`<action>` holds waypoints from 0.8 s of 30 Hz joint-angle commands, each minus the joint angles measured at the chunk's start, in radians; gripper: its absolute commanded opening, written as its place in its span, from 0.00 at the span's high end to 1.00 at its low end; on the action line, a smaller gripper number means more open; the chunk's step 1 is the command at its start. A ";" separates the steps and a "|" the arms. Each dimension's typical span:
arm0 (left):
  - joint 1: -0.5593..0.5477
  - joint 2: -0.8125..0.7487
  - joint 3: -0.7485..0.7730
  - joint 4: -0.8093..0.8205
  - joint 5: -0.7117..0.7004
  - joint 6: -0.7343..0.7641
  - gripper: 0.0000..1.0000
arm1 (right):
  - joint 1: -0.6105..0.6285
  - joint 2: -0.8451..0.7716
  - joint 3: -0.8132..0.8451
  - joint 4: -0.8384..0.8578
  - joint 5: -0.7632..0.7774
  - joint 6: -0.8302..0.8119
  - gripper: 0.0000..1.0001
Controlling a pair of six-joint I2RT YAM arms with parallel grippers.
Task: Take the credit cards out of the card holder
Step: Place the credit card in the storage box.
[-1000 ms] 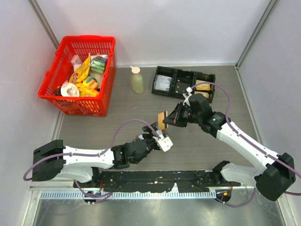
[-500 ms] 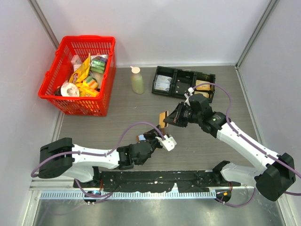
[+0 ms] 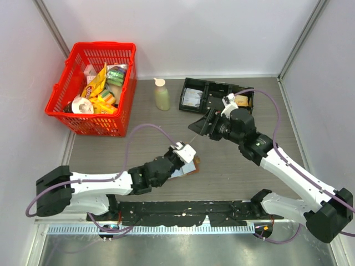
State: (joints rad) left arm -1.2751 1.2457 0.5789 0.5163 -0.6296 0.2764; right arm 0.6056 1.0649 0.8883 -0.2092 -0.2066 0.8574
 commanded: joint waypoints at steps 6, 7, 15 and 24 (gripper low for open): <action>0.298 -0.216 -0.102 -0.023 0.425 -0.575 1.00 | -0.004 -0.125 -0.078 0.318 0.063 -0.297 0.12; 0.336 -0.232 -0.114 -0.009 0.479 -0.630 1.00 | -0.006 -0.134 -0.087 0.330 0.044 -0.308 0.12; 0.566 -0.279 -0.250 0.322 0.771 -1.080 1.00 | -0.058 -0.105 -0.285 0.669 -0.327 -0.308 0.15; 0.594 -0.239 -0.246 0.516 0.870 -1.246 1.00 | -0.145 0.056 -0.408 1.151 -0.550 -0.075 0.23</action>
State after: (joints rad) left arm -0.6861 0.9955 0.3027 0.8726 0.1547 -0.8608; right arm 0.4698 1.0847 0.4793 0.6502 -0.6357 0.6945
